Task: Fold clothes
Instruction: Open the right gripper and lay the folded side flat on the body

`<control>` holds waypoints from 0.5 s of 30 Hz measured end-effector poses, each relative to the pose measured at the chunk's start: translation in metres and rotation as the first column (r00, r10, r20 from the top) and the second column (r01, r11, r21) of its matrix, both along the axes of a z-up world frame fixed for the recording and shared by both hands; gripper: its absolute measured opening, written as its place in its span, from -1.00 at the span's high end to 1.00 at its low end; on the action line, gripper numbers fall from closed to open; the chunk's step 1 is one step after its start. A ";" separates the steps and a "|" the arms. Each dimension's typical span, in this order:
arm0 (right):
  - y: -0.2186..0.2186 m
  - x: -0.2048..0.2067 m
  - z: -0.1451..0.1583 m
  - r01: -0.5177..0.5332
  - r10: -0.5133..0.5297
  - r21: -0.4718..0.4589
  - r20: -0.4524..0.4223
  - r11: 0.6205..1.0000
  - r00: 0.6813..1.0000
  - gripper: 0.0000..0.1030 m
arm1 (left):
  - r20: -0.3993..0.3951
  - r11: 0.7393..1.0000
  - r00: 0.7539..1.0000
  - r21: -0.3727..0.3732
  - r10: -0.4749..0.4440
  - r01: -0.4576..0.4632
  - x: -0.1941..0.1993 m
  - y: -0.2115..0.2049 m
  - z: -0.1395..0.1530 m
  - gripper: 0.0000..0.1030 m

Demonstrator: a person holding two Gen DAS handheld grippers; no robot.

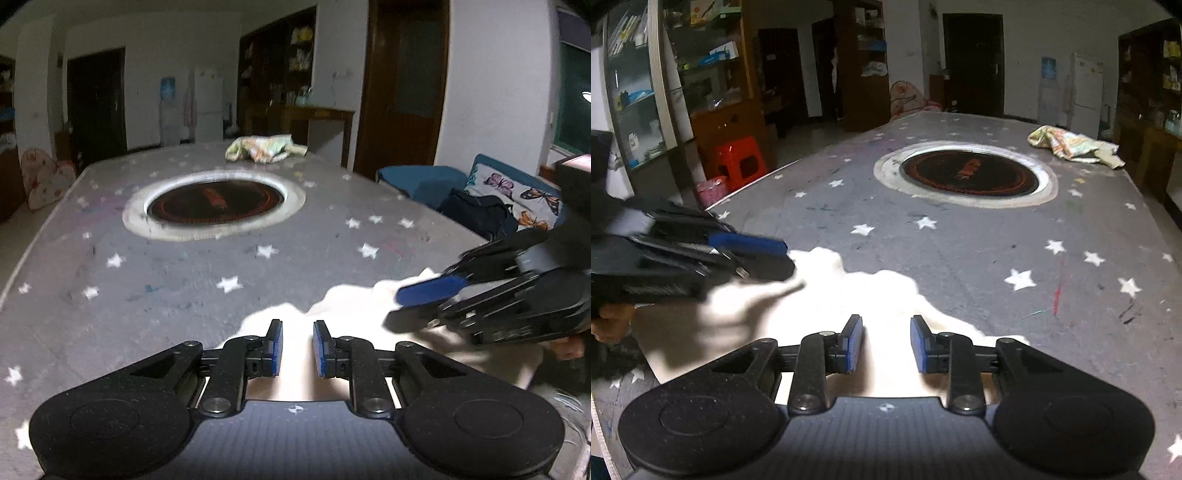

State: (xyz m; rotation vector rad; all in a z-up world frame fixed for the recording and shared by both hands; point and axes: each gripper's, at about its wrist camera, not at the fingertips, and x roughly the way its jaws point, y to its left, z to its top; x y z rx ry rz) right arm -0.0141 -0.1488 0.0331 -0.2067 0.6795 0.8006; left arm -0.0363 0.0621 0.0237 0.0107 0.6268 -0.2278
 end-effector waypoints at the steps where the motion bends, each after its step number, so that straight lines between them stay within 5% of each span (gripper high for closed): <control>1: -0.002 0.001 0.000 0.008 -0.008 0.000 0.000 1.000 1.000 0.48 | -0.005 1.000 1.000 -0.005 0.008 -0.008 0.002 0.001 -0.003 0.61; 15: 0.008 0.017 -0.001 0.048 -0.046 0.059 -0.031 0.997 0.998 0.59 | -0.004 0.998 0.999 -0.031 0.052 -0.052 0.004 0.001 -0.004 0.55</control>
